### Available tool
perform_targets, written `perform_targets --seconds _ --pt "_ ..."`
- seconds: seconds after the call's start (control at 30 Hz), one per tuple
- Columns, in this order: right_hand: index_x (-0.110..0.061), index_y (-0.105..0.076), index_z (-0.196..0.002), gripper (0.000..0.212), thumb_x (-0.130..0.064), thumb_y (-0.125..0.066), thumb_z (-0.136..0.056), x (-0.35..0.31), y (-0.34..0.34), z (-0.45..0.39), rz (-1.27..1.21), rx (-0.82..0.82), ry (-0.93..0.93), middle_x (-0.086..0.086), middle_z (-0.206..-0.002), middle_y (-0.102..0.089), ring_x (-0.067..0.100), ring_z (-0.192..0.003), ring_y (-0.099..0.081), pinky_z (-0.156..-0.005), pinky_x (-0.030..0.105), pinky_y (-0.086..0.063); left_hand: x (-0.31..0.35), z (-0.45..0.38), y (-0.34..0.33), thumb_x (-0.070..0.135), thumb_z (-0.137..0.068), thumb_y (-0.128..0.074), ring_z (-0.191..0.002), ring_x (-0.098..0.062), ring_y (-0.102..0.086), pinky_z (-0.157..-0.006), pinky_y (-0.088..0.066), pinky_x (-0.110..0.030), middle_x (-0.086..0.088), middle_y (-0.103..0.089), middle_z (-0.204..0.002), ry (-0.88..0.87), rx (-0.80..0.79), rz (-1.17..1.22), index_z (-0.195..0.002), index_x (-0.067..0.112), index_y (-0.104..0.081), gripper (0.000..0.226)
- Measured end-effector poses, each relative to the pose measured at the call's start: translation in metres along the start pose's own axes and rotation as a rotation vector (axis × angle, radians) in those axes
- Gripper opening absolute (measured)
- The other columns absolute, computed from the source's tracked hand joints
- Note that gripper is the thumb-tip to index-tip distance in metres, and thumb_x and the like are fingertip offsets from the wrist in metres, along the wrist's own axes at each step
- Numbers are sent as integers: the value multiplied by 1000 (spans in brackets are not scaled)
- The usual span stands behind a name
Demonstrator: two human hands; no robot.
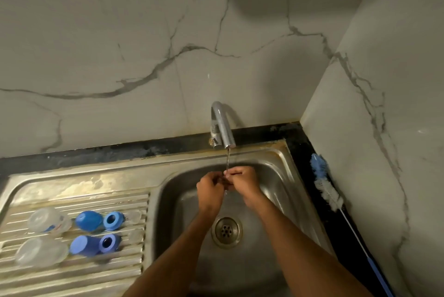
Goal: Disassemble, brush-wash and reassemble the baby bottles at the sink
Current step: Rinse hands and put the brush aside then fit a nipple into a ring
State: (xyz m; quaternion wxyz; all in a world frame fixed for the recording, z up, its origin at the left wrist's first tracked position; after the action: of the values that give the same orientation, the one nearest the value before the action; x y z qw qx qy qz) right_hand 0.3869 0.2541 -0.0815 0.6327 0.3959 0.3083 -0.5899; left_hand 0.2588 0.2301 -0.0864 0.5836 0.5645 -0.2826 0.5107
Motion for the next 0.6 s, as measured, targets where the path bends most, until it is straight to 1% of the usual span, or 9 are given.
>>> perform_targets --seconds 0.03,0.1,0.17,0.23,0.33,0.4,0.47,0.53,0.6 --pt "-10 -73 -89 16 0 -62 -92 2 -6 -3 -21 -9 -24 13 -91 -75 26 -84 -73 -79 42 -62 1 -2 2 -3 -92 -56 -84 -10 -72 -79 -62 -32 1 -75 -92 6 2 3 -106 13 -74 28" --pt "-7 -72 -93 17 -2 -56 -95 2 -16 -4 -23 -17 -76 12 -88 -74 22 -78 -69 -72 35 -58 5 -6 7 -2 -93 -57 -84 -10 -72 -80 -62 -34 2 -75 -91 17 11 -1 -106 14 -75 28" --pt "-5 -70 -94 19 -4 -51 -96 1 -21 -7 -15 10 -123 14 -83 -71 19 -69 -64 -63 31 -53 12 -9 8 -1 -94 -58 -84 -8 -71 -80 -62 -28 3 -75 -90 -1 5 -9 -105 16 -77 27" --pt "-6 -70 -92 21 -9 -50 -97 -2 -20 -8 12 64 -148 9 -73 -67 14 -56 -58 -53 27 -48 19 -9 9 -1 -94 -58 -81 -7 -71 -75 -59 -21 3 -75 -86 -21 1 -26 -101 16 -77 26" --pt "-7 -67 -94 29 -23 -45 -104 -11 -17 -7 59 127 -134 2 -66 -62 8 -48 -52 -43 20 -40 21 -12 11 1 -96 -58 -76 -9 -70 -73 -59 -24 1 -74 -79 -11 13 -6 -89 15 -76 24" --pt "-6 -67 -97 36 -31 -43 -106 -15 -18 -5 52 123 -141 3 -66 -61 9 -49 -51 -44 21 -39 21 -15 13 2 -97 -57 -73 -8 -69 -68 -58 -18 2 -72 -77 21 47 5 -85 14 -73 24" --pt "-6 -67 -100 37 -33 -42 -106 -16 -22 -3 -4 80 -190 6 -72 -62 12 -53 -52 -46 23 -40 25 -17 15 0 -97 -56 -74 -2 -65 -63 -51 -8 7 -69 -81 26 76 -35 -92 14 -73 22" --pt "-9 -67 -101 32 -30 -43 -105 -16 -26 -1 -87 32 -258 10 -80 -67 15 -61 -58 -52 26 -47 31 -22 18 -3 -95 -57 -79 -3 -63 -72 -52 -12 8 -67 -87 15 104 -60 -101 14 -72 23" --pt "-9 -67 -106 27 -26 -46 -103 -15 -27 1 -134 -3 -307 16 -92 -72 21 -75 -66 -70 33 -59 38 -30 20 -4 -94 -56 -84 -7 -64 -82 -56 -23 3 -67 -92 -5 117 -73 -102 13 -69 23"
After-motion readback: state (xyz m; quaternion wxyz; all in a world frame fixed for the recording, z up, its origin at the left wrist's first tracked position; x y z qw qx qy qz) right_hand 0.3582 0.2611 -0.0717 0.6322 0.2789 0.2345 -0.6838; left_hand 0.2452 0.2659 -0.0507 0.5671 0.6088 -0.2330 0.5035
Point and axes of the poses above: each hand's wrist, its own z-axis away from the middle knuckle, its own y-axis out of the back of the hand, x = y × z, the point moved 7 cm from there along -z, towards the middle knuckle
